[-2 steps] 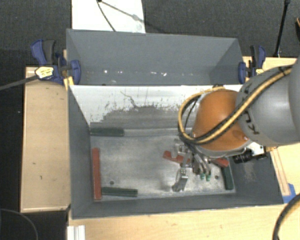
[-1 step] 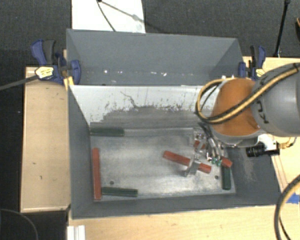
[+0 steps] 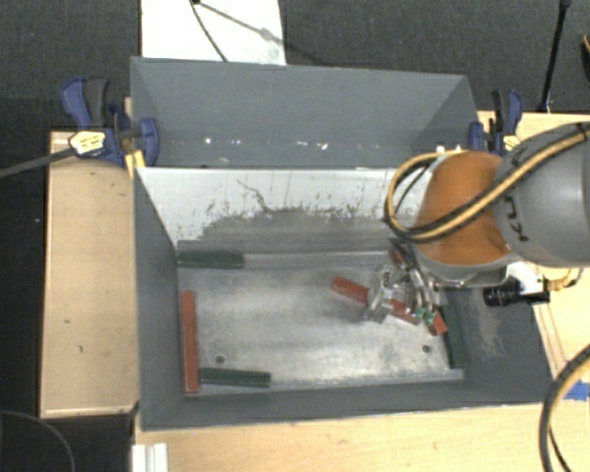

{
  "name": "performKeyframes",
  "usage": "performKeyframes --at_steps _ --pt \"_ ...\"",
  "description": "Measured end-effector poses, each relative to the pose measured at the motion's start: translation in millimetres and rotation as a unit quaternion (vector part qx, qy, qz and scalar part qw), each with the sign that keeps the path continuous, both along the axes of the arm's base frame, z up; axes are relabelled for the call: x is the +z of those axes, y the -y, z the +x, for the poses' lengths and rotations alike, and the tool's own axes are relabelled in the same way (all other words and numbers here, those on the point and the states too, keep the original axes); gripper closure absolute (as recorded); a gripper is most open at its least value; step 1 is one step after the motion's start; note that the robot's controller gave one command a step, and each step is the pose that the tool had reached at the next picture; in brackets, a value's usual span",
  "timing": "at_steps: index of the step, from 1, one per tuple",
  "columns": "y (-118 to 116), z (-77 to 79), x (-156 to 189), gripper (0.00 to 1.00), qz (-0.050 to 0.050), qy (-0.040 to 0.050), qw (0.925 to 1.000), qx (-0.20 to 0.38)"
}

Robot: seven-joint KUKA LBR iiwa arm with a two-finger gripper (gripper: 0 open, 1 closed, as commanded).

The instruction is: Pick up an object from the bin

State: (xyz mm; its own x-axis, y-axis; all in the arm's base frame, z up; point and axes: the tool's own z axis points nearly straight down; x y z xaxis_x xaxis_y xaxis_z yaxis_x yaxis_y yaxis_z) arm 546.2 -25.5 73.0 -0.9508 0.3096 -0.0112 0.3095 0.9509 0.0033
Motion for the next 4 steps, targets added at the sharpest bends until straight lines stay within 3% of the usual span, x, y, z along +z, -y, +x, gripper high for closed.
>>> performKeyframes --at_steps 1,2,3,4 --pt "-0.5 -2.3 -2.3 0.00 0.000 -0.0032 1.0000 -0.001" --pt "-0.5 -0.6 -0.4 1.00 0.000 -0.0007 1.0000 -0.002" --pt "-6.5 -5.8 2.5 1.00 0.001 -0.0046 1.0000 -0.002" --pt "-6.6 -6.3 1.7 0.00 0.001 -0.0054 1.0000 -0.003"
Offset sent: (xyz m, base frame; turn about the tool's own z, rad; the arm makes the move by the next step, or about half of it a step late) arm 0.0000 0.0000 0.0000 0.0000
